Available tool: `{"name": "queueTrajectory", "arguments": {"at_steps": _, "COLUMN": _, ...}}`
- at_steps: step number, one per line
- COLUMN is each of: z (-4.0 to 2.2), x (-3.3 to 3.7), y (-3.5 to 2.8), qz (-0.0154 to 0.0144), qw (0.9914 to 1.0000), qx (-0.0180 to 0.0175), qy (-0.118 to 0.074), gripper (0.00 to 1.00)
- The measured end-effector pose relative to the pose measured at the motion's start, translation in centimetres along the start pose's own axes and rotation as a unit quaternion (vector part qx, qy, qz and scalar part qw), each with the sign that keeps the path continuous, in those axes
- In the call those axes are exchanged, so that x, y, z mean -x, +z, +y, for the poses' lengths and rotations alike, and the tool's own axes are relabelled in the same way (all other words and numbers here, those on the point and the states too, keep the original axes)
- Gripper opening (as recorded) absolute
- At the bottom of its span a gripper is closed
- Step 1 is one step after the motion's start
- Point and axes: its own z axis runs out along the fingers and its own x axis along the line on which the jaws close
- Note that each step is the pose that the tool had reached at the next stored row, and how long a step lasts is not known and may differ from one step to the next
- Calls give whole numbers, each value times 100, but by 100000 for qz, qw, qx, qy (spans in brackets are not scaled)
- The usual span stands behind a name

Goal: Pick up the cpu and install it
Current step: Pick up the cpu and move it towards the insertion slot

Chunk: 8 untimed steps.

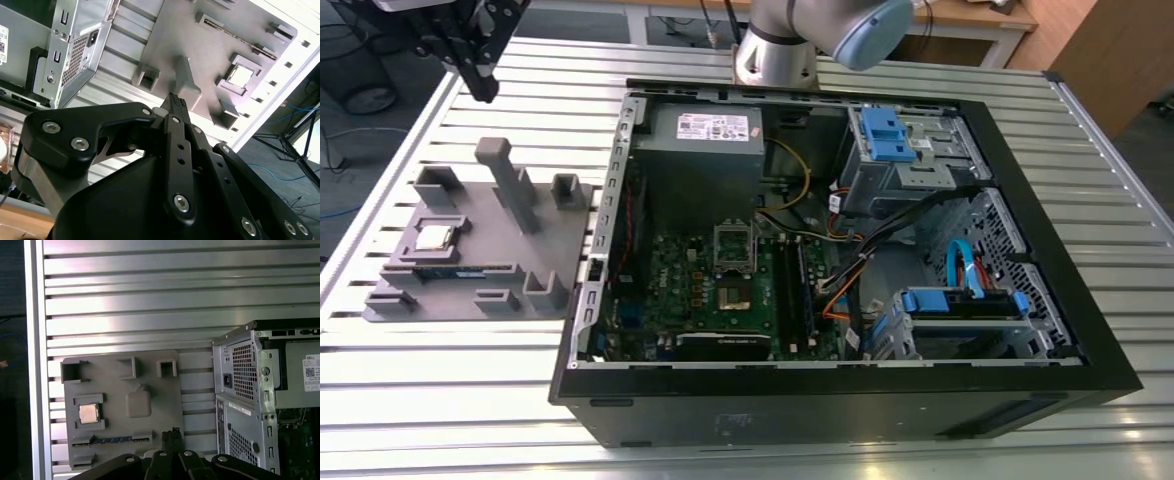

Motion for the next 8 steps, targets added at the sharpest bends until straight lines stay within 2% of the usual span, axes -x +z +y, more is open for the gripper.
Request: {"name": "queueTrajectory", "arguments": {"at_steps": 8, "z": -10, "x": -93, "y": 5, "qz": 4, "qw": 100000, "qx": -2, "qy": -2, "gripper": 11}}
